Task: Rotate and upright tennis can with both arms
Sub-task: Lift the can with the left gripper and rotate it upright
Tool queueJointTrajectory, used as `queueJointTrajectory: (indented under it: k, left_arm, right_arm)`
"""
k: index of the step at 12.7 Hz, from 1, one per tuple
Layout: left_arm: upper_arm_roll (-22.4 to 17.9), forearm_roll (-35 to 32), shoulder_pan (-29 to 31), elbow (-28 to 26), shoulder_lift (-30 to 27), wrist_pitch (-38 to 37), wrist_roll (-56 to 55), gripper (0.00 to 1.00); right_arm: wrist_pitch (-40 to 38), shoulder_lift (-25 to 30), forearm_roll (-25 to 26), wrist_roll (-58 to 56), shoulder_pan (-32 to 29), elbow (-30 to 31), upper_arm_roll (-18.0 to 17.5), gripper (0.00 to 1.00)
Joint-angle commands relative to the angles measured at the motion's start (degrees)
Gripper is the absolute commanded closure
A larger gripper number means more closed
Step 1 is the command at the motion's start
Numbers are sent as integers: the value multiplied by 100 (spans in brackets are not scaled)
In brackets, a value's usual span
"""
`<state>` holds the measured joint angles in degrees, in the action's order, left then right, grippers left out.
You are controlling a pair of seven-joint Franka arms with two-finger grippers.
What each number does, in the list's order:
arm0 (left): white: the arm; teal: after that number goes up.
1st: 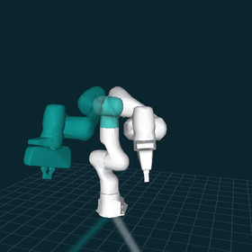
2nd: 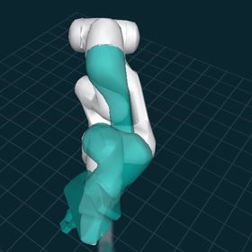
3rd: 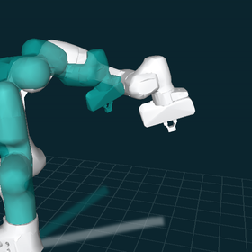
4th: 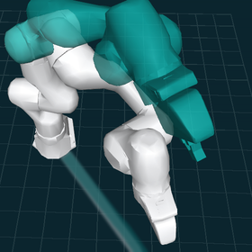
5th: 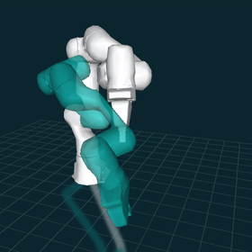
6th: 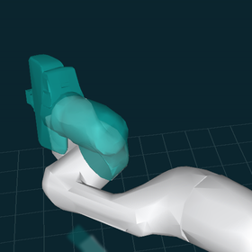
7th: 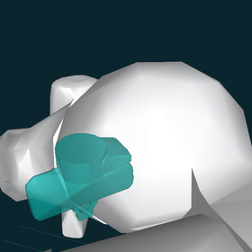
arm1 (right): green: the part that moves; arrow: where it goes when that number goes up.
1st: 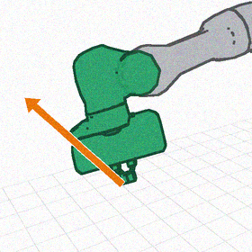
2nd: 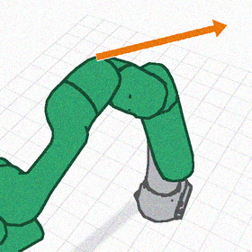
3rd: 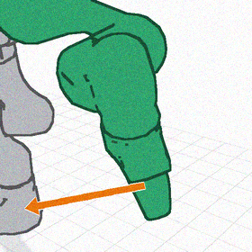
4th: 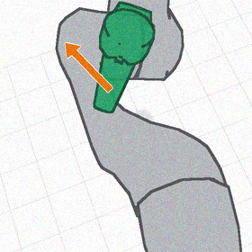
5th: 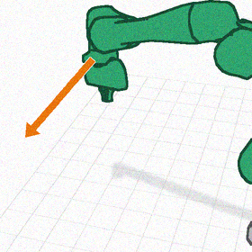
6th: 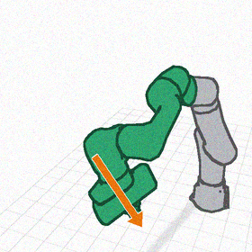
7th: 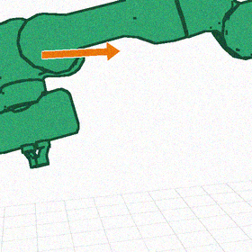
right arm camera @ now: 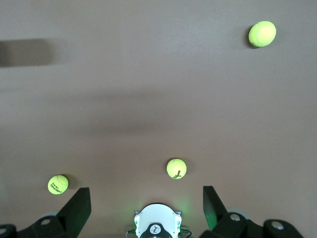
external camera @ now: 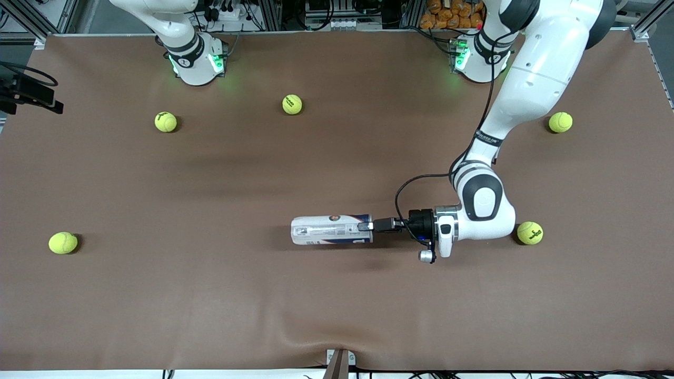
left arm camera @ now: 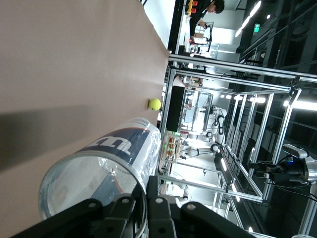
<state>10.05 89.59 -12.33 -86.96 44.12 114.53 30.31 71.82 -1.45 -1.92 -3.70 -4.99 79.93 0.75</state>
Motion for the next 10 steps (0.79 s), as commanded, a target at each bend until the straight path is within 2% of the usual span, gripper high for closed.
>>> queueJointTrajectory:
  k: [1,4,10]
  left_arm:
    - [-12,-336,-208,-76,-473,-10,-682,100]
    - [-38,-651,-498,-67,-939,51,-1446,100]
    - [-30,-2644,-885,416,-1379,78,-3450,100]
  right_arm:
    - [-88,83,-27,62,95,-249,144,0]
    - [-19,110,-28,71,51,-259,136,0]
    - [438,83,-55,115,77,-250,118,0]
